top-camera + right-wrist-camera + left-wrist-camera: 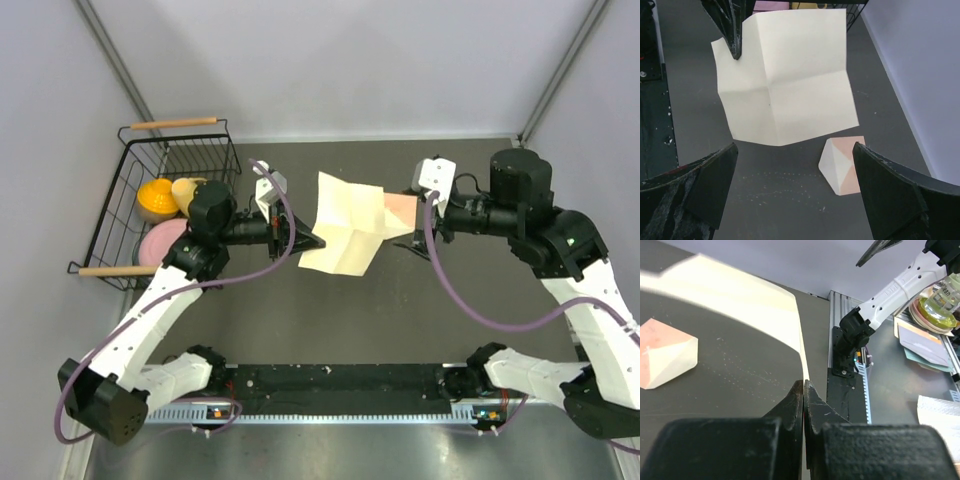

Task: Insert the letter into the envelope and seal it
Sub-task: Fold the letter.

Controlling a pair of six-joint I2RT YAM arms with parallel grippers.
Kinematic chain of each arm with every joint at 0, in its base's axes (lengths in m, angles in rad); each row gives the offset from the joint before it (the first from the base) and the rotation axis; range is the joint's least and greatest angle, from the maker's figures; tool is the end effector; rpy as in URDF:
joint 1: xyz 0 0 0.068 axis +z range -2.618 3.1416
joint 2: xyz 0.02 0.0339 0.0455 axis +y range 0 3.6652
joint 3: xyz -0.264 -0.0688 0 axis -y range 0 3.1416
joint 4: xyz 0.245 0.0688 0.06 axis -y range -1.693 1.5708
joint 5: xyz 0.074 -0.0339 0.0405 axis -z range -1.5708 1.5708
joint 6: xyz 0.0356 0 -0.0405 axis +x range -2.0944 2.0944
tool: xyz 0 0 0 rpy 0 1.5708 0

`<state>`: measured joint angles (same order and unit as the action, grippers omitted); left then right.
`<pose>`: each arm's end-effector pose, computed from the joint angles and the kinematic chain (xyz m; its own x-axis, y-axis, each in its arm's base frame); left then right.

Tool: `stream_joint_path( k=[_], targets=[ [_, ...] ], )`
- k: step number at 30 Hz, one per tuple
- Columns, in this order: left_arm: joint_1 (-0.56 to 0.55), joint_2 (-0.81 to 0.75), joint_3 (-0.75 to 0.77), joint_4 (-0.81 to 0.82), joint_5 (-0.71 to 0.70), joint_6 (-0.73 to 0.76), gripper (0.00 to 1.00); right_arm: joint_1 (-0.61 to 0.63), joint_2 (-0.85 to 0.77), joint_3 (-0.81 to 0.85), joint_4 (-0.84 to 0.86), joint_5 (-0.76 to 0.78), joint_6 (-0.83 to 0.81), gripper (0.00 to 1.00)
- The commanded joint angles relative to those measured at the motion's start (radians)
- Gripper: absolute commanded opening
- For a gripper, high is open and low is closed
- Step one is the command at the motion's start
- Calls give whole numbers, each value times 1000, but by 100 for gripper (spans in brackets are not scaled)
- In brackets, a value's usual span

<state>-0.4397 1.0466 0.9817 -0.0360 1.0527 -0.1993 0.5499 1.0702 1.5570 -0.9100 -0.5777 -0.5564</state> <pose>0.1926 -0.1248 0.3768 -0.2859 0.0262 -0.9579 0.9552 0.0871 -0.2828 0.1403 0.1088 0.4701 0.1581 -0.4220 -0.8927 -0.9172 0.2722 -0.2911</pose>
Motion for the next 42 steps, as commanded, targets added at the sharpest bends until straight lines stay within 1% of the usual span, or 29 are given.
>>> stream_joint_path(
  k=[1, 2, 3, 6, 8, 11, 13, 15, 16, 18, 19, 21, 22, 24, 25, 27, 28, 30, 31, 32, 33, 34, 35, 36, 37, 38, 39, 41, 42],
  targets=[
    [6, -10, -23, 87, 7, -72, 0, 7, 17, 14, -24, 29, -74, 99],
    [6, -17, -35, 119, 26, -69, 0, 10, 19, 20, -30, -11, -83, 99],
    [4, -22, -40, 128, 44, -71, 0, 15, 33, 26, -32, -19, -86, 99],
    [4, -39, -55, 177, 79, -52, 0, 65, 68, 37, -38, -17, -91, 99],
    [1, -54, -55, 182, 96, -29, 0, 102, 102, 44, -40, -10, -96, 99],
    [1, -71, -58, 183, 90, 8, 0, 146, 137, 69, -40, -8, -91, 99],
    [-1, -77, -58, 185, 81, 20, 0, 166, 151, 71, -40, -7, -88, 97],
    [-2, -82, -58, 194, 81, 23, 0, 197, 154, 55, -40, 4, -100, 89],
    [-2, -85, -57, 197, 81, 26, 0, 206, 154, 49, -40, 15, -105, 78],
    [-1, -88, -57, 197, 82, 43, 0, 225, 152, 38, -40, 41, -117, 69],
    [-2, -88, -58, 197, 82, 47, 0, 225, 151, 38, -38, 42, -119, 61],
    [-2, -94, -60, 196, 78, 60, 0, 226, 149, 38, -41, 44, -119, 55],
    [-2, -91, -61, 194, 78, 63, 0, 229, 149, 40, -41, 44, -117, 47],
    [-2, -89, -60, 188, 69, 72, 0, 232, 151, 46, -43, 45, -116, 41],
    [-2, -86, -60, 186, 67, 74, 0, 232, 151, 46, -43, 47, -114, 35],
    [-2, -83, -57, 186, 59, 72, 0, 237, 152, 41, -50, 50, -112, 30],
    [-2, -82, -54, 186, 55, 72, 0, 239, 154, 38, -52, 52, -114, 23],
    [-2, -79, -52, 188, 52, 74, 0, 239, 158, 34, -58, 59, -116, 14],
    [-2, -77, -49, 186, 47, 74, 0, 240, 162, 34, -59, 68, -112, 4],
    [-2, -77, -43, 179, 55, 92, 19, 240, 165, 38, -61, 73, -105, 0],
    [-1, -76, -29, 74, 53, 122, 33, 240, 166, 40, -61, 79, -100, 0],
    [1, -66, 26, -12, 56, 167, 44, 240, 169, 41, -67, 85, -94, 0],
    [12, -60, 58, -116, 53, 278, 54, 239, 166, 41, -72, 93, -91, 0],
    [24, -57, 92, -278, 32, 337, 71, 240, 166, 40, -73, 96, -88, 0],
    [39, -57, 129, -332, 24, 383, 77, 240, 162, 37, -81, 98, -83, 0],
    [85, -62, 133, -356, 26, 450, 78, 240, 160, 28, -84, 96, -77, 0],
    [110, -69, 135, -381, 32, 484, 81, 240, 160, 23, -89, 92, -74, 0],
    [140, -95, 135, -421, 21, 567, 83, 240, 158, 14, -99, 67, -65, 0],
    [139, -108, 133, -429, 17, 595, 84, 240, 158, 11, -99, 61, -62, 0]
  ],
)
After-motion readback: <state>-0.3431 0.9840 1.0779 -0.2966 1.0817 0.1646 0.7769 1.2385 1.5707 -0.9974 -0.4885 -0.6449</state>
